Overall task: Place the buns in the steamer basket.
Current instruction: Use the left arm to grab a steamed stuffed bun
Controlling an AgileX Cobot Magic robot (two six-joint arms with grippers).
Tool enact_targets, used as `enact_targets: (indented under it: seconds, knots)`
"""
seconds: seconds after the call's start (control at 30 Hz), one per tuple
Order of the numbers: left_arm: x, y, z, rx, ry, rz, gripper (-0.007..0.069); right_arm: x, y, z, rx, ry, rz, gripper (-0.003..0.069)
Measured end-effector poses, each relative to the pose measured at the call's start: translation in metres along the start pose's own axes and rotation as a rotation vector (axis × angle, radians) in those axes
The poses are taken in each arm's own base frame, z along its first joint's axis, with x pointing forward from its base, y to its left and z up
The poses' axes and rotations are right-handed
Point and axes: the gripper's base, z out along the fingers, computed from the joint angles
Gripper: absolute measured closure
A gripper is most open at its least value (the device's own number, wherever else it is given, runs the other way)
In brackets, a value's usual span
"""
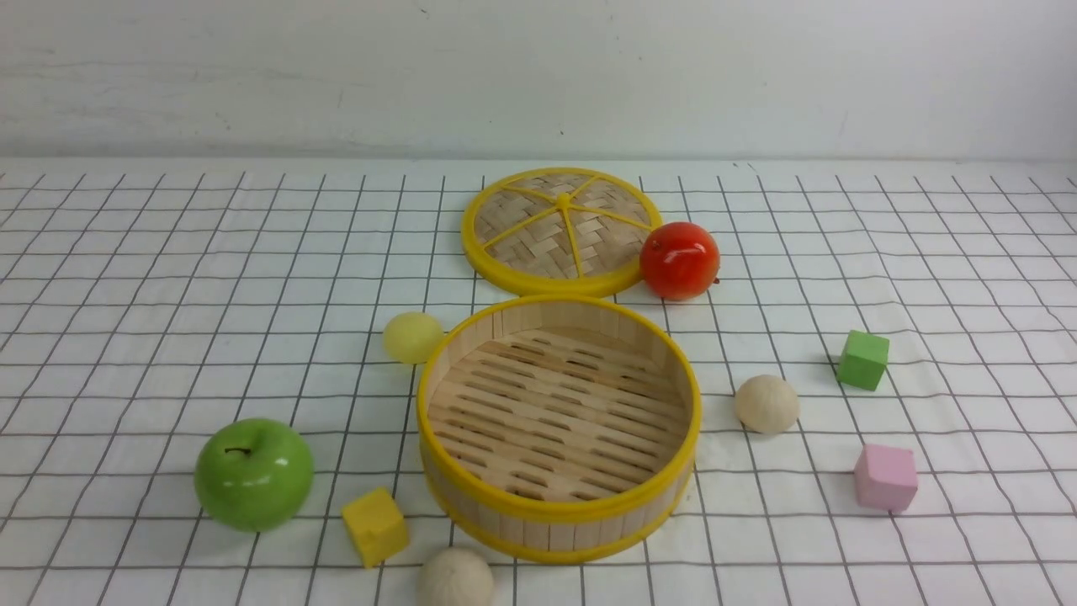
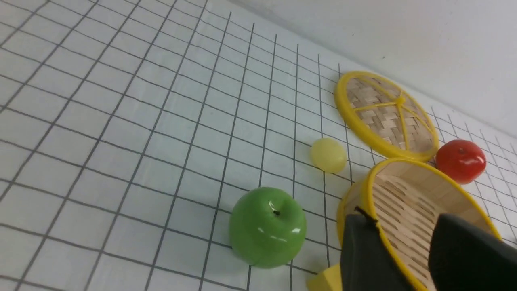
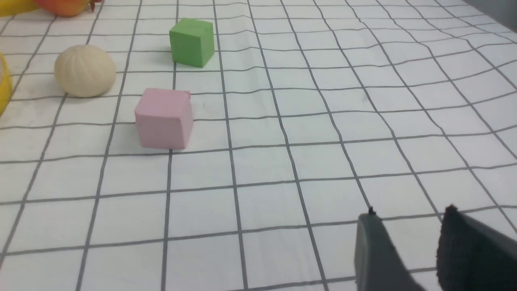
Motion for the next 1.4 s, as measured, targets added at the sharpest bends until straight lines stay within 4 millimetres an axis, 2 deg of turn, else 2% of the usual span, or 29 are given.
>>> enact_targets:
  seconds: [0.1,0.17,0.27,0.33,0.4,0.53,0.57,0.67,0.73,0.83,0.87,0.93,1.1,1.23,1.4]
  knots:
    - [-0.004,-0.003,0.020,0.010,0.022,-0.041,0.0386,0.000,0.000,0.000,0.000,0.000,0.000,0.0420]
    - [-0.004,-0.003,0.025,0.008,0.035,-0.048,0.0386,0.000,0.000,0.000,0.000,0.000,0.000,0.0420]
    - [-0.002,-0.003,0.052,-0.026,0.147,-0.023,0.0386,0.000,0.000,0.000,0.000,0.000,0.000,0.0420]
    - [-0.002,-0.003,0.061,-0.039,0.207,0.000,0.0386,0.000,0.000,0.000,0.000,0.000,0.000,0.0420]
    - [-0.005,-0.008,0.083,-0.046,0.359,0.069,0.0386,0.000,0.000,0.000,0.000,0.000,0.000,0.0420]
    - [-0.012,-0.022,0.114,0.035,0.529,0.123,0.0386,0.000,0.000,0.000,0.000,0.000,0.000,0.0420]
    - [-0.012,-0.022,0.116,0.037,0.536,0.133,0.0386,0.000,0.000,0.000,0.000,0.000,0.000,0.0420]
    - [-0.008,-0.033,0.140,0.142,0.645,0.134,0.0386,0.000,0.000,0.000,0.000,0.000,0.000,0.0420]
    - [0.004,-0.040,0.152,0.186,0.715,0.156,0.0386,0.000,0.000,0.000,0.000,0.000,0.000,0.0420]
    - [0.020,-0.053,0.159,0.229,0.787,0.198,0.0386,0.000,0.000,0.000,0.000,0.000,0.000,0.0420]
    - [0.035,-0.065,0.163,0.261,0.843,0.244,0.0386,0.000,0.000,0.000,0.000,0.000,0.000,0.0420]
    - [0.051,-0.078,0.168,0.279,0.891,0.291,0.0386,0.000,0.000,0.000,0.000,0.000,0.000,0.0420]
    - [0.083,-0.104,0.184,0.218,0.961,0.373,0.0386,0.000,0.000,0.000,0.000,0.000,0.000,0.0420]
    - [0.103,-0.110,0.201,0.160,0.980,0.430,0.0386,0.000,0.000,0.000,0.000,0.000,0.000,0.0420]
    - [0.123,-0.105,0.222,0.106,1.020,0.426,0.0386,0.000,0.000,0.000,0.000,0.000,0.000,0.0420]
